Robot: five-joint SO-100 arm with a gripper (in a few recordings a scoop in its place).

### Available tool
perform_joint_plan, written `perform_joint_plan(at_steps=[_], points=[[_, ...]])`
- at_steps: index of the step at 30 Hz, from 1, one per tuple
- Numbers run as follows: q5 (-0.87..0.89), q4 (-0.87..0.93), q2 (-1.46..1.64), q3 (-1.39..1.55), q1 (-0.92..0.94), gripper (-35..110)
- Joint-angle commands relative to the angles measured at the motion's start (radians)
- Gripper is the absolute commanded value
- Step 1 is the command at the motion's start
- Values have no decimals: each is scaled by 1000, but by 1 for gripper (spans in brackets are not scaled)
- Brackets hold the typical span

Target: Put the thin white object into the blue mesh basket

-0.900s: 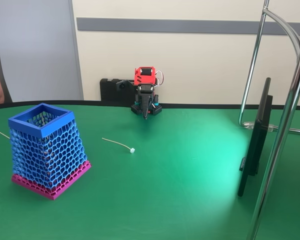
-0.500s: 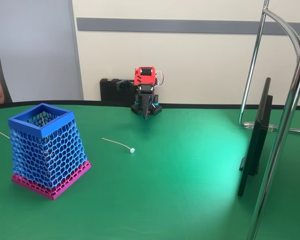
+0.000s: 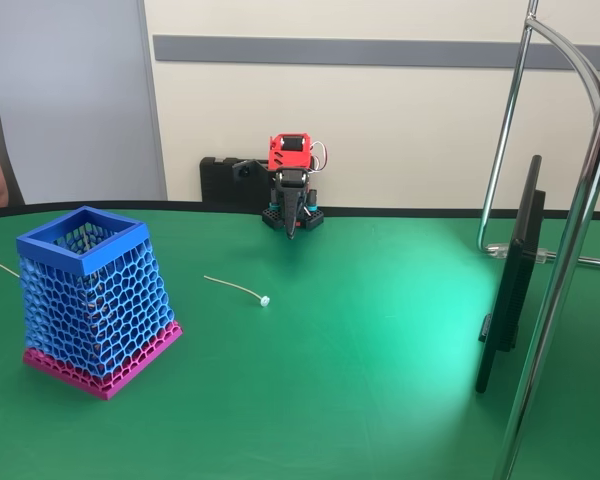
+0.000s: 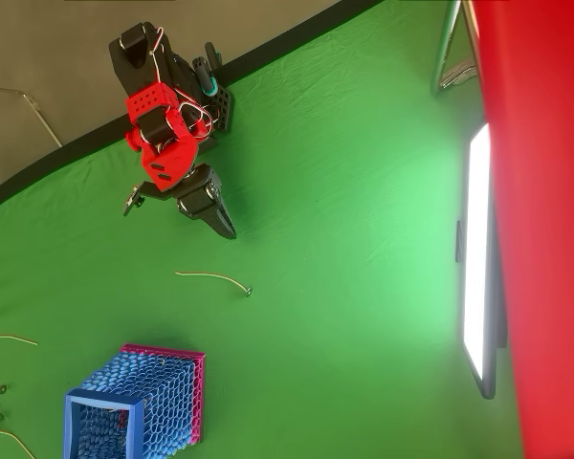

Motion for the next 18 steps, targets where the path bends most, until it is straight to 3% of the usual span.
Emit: perform_joint_plan(at_steps=[1, 18], points=[[-8, 2, 8, 8, 3, 1], [26, 11, -17, -18, 8, 1]])
